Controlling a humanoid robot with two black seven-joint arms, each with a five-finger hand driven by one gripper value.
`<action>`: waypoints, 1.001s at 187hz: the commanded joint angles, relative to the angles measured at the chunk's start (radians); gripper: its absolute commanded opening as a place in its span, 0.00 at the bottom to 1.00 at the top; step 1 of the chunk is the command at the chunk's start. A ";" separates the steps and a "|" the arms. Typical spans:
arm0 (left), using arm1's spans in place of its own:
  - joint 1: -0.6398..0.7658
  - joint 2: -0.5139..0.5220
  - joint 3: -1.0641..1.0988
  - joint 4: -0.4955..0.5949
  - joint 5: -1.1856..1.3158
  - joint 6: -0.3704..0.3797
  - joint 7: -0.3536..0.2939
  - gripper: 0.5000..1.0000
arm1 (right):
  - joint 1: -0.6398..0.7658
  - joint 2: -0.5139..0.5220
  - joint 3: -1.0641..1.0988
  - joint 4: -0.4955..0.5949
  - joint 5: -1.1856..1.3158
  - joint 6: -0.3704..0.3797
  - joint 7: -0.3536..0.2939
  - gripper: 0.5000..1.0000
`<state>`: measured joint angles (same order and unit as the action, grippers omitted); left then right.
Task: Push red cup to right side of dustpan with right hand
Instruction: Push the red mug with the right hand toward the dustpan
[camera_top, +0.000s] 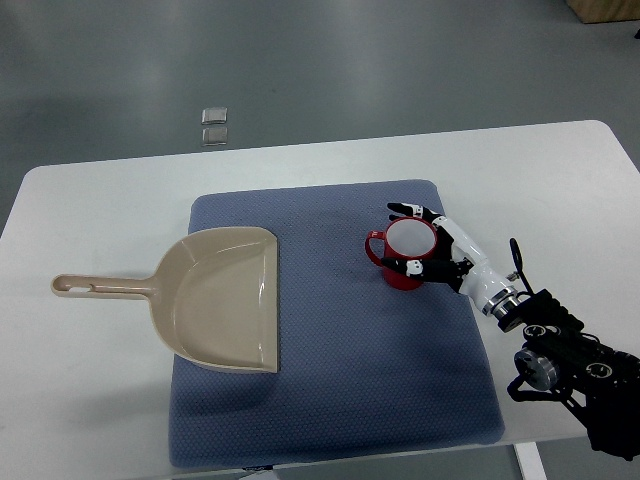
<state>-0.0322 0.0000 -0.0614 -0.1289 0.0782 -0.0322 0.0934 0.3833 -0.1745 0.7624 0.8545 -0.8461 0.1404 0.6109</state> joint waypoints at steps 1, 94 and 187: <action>0.000 0.000 0.000 0.000 0.000 0.000 0.000 1.00 | -0.003 0.009 0.000 0.000 -0.002 -0.005 0.000 0.86; 0.000 0.000 0.000 0.000 0.000 0.000 0.000 1.00 | -0.006 0.066 0.000 -0.002 0.001 -0.022 0.000 0.86; 0.000 0.000 0.000 0.000 0.000 0.000 0.000 1.00 | -0.018 0.101 -0.002 -0.002 -0.001 -0.022 0.000 0.86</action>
<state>-0.0322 0.0000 -0.0614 -0.1289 0.0782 -0.0322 0.0938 0.3746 -0.0783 0.7611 0.8528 -0.8452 0.1177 0.6109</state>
